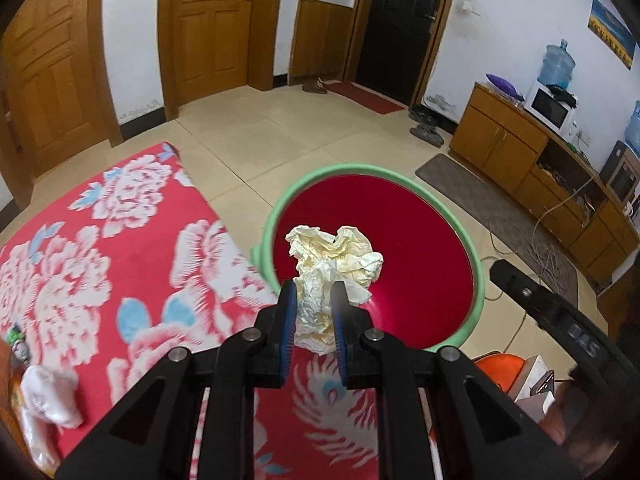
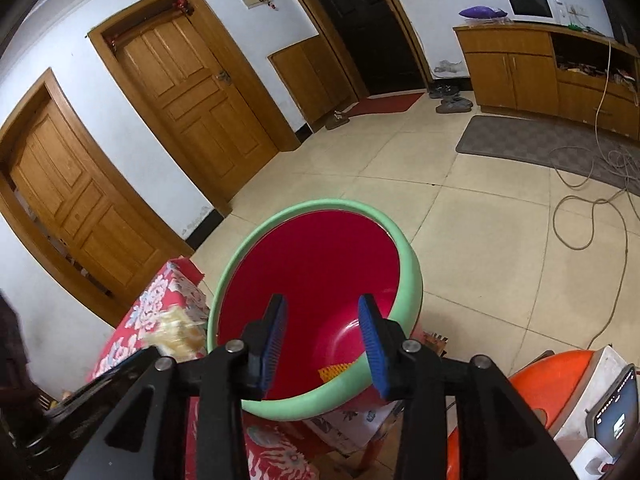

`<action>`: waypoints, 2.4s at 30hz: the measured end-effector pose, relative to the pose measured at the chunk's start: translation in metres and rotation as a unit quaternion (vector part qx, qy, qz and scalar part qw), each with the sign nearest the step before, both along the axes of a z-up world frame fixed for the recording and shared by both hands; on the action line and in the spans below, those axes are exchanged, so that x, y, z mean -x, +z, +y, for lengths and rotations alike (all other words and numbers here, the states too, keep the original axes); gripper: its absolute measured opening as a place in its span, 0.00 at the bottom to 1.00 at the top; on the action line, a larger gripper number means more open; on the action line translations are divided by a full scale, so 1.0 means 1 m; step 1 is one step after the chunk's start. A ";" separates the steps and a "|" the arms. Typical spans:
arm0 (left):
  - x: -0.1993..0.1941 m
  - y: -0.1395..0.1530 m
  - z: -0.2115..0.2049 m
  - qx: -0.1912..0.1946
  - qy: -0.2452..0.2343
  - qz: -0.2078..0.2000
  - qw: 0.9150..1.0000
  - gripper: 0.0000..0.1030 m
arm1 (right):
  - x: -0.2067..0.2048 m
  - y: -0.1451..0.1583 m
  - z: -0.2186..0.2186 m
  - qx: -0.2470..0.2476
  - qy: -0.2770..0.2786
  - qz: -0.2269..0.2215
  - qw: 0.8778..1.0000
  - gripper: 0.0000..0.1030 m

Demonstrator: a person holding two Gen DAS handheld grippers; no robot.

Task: Collect trash
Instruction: 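Carry both held items over the red bin and open both tools to drop them, then move both open tools back over the table items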

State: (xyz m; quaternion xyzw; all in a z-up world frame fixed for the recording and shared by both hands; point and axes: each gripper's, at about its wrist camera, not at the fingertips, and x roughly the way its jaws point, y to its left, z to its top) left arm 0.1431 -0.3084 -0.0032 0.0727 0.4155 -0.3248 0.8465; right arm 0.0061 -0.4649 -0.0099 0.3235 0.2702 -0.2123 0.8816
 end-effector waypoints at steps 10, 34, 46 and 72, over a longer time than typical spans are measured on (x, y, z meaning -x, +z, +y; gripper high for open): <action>0.003 0.005 -0.004 -0.011 -0.009 -0.022 1.000 0.47 | 0.009 0.001 0.000 -0.009 0.005 -0.008 1.000 0.43; 0.051 0.053 0.097 0.021 0.089 -0.030 0.995 0.64 | 0.025 0.028 0.054 -0.001 0.081 -0.016 0.997 0.68; 0.068 0.055 0.167 0.010 0.159 -0.034 0.987 0.64 | 0.028 0.041 0.089 0.003 0.127 -0.028 0.991 0.70; 0.062 0.009 0.286 -0.016 0.301 0.006 0.954 0.65 | 0.001 0.031 0.151 0.013 0.206 0.007 0.978 0.71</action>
